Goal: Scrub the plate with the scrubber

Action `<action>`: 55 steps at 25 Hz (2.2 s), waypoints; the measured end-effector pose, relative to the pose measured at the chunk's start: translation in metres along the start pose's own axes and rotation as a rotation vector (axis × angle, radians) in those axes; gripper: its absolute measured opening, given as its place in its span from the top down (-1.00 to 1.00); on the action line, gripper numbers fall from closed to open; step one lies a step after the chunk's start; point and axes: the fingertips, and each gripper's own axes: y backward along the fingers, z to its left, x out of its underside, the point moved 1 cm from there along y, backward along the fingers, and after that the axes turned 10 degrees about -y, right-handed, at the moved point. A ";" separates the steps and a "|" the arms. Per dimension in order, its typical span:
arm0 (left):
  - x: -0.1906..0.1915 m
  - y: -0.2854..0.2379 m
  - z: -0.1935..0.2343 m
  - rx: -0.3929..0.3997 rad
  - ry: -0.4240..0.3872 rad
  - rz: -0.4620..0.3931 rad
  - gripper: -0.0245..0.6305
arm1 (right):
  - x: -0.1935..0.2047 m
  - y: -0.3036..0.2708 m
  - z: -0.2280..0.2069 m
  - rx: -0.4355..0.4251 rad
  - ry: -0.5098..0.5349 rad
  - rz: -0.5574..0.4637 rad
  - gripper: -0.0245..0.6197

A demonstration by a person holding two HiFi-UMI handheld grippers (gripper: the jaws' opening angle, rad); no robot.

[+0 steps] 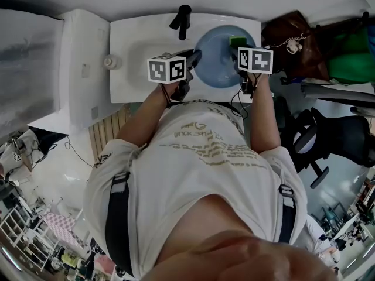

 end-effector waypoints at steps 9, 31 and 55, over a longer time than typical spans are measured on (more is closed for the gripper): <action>-0.003 0.005 0.011 -0.011 0.089 -0.029 0.75 | 0.037 0.000 -0.018 0.030 -0.047 0.065 0.15; 0.027 -0.002 0.031 -0.049 0.222 0.026 0.76 | 0.014 0.041 0.055 -0.287 0.068 -0.312 0.15; 0.129 -0.013 0.097 -0.162 0.538 0.293 0.75 | -0.009 0.058 0.043 -0.253 0.038 -0.501 0.15</action>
